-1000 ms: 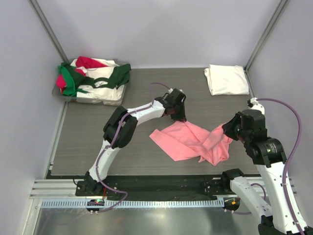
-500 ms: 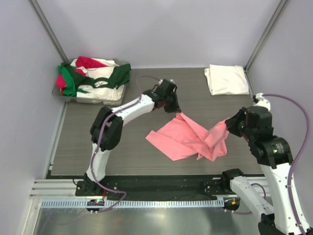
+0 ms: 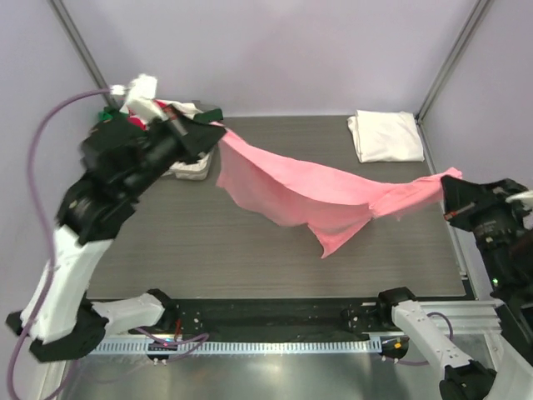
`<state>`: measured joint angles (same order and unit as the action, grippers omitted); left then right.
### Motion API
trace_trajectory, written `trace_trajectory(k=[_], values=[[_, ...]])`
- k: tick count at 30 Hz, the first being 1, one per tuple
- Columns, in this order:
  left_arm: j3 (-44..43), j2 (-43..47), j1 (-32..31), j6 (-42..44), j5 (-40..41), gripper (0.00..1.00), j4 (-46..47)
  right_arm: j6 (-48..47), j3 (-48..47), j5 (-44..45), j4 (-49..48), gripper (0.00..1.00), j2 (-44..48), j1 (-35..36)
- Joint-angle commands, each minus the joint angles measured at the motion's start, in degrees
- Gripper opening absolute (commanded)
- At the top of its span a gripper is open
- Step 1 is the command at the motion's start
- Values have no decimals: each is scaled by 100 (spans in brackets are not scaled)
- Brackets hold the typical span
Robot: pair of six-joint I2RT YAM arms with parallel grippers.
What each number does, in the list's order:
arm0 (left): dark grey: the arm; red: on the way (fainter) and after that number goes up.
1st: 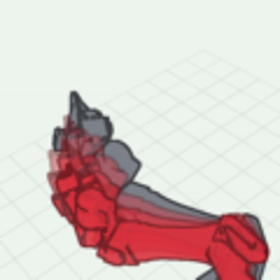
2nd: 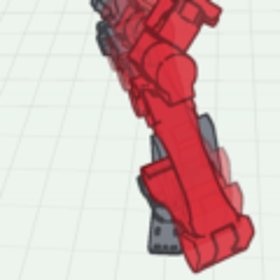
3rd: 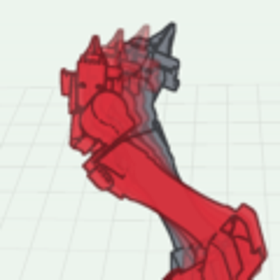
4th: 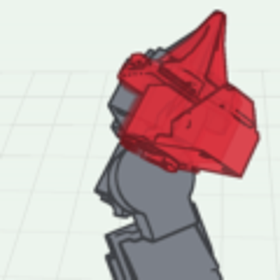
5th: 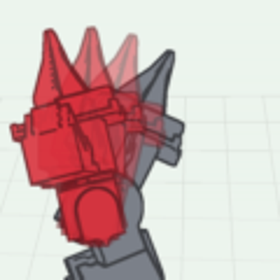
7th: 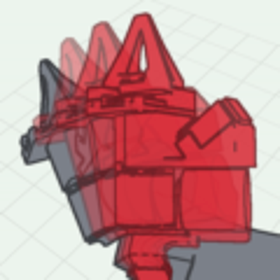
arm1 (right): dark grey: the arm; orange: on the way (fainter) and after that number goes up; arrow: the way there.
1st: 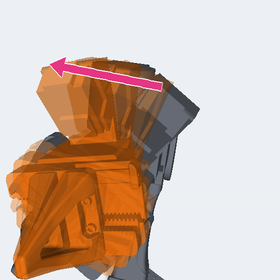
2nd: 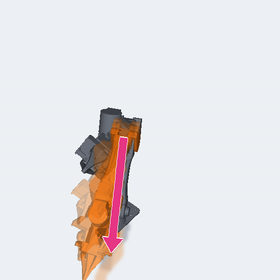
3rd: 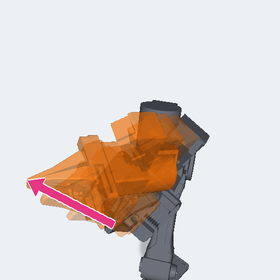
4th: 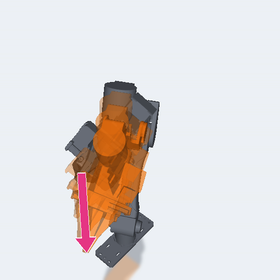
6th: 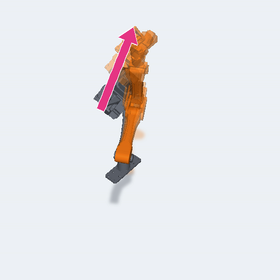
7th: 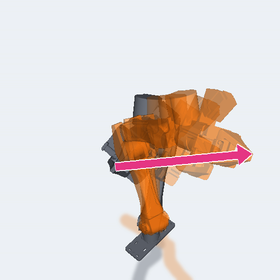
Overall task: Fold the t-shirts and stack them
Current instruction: Flatten the tshirt out
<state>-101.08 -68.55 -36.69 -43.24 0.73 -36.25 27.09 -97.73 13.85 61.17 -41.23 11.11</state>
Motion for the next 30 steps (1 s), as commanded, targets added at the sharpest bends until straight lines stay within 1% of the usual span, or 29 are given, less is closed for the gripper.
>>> trace_trajectory(k=[1,2,3,4,6,8,9,11,12,14,16,18,19,20,22,23,25,26,27,28,29,30], values=[[-254,745,4,491,725,0,-1118,-222,-561,224,-52,1,185,-13],[-385,921,4,571,988,0,-1252,-231,-737,224,-44,1,238,-21],[-465,1280,4,632,1112,0,-1392,-231,-817,215,-52,1,317,-22],[-518,1431,4,737,1261,0,-1611,-239,-878,215,-70,1,370,-22],[-650,1843,4,826,1473,0,-1762,-274,-984,189,-131,1,458,-13],[-781,2030,4,888,1552,0,-1920,-370,-1037,110,-323,1,581,-22],[-852,2082,4,897,1640,0,-1982,-423,-1081,-91,-394,1,581,-22],[-983,2083,4,940,1684,0,-2131,-485,-1247,-215,-491,1,433,-22],[-1123,2039,4,958,1711,0,-2175,-546,-1483,-285,-518,1,354,-22],[-1264,1882,4,1045,1763,0,-2202,-608,-1843,-339,-571,1,-15,-22],[-1370,1689,4,1099,1973,0,-2298,-670,-2056,-182,-580,1,-340,-22],[-1511,1320,4,1134,2071,1,-2378,-696,-2311,-49,-518,1,-972,-21],[-1537,1188,4,1134,2124,1,-2413,-662,-2433,134,-292,1,-1218,-22],[-1538,986,4,1125,2176,2,-2413,-618,-2583,266,-168,1,-1751,-30],[-1529,757,4,1081,2360,2,-2465,-521,-2410,382,-122,1,-2115,-13],[-1468,538,4,1107,2605,2,-2483,-477,-2017,486,-253,1,-2291,-13],[-1319,335,30,1204,2905,0,-2466,-424,-1576,583,-630,1,-2766,-22],[-1083,203,91,1274,2889,0,-2414,-398,-1077,689,-789,1,-2924,-22],[-942,-7,222,1309,2602,0,-2344,-398,-846,959,-947,1,-3317,-22],[-784,-148,667,1353,2242,1,-2195,-354,-696,1145,-1140,1,-3565,-30],[-469,-289,898,1336,1934,0,-2124,-284,-573,1312,-1264,1,-3819,-48],[-292,-612,1353,1336,1417,0,-1932,-240,-502,1453,-1335,1,-4170,-91]])
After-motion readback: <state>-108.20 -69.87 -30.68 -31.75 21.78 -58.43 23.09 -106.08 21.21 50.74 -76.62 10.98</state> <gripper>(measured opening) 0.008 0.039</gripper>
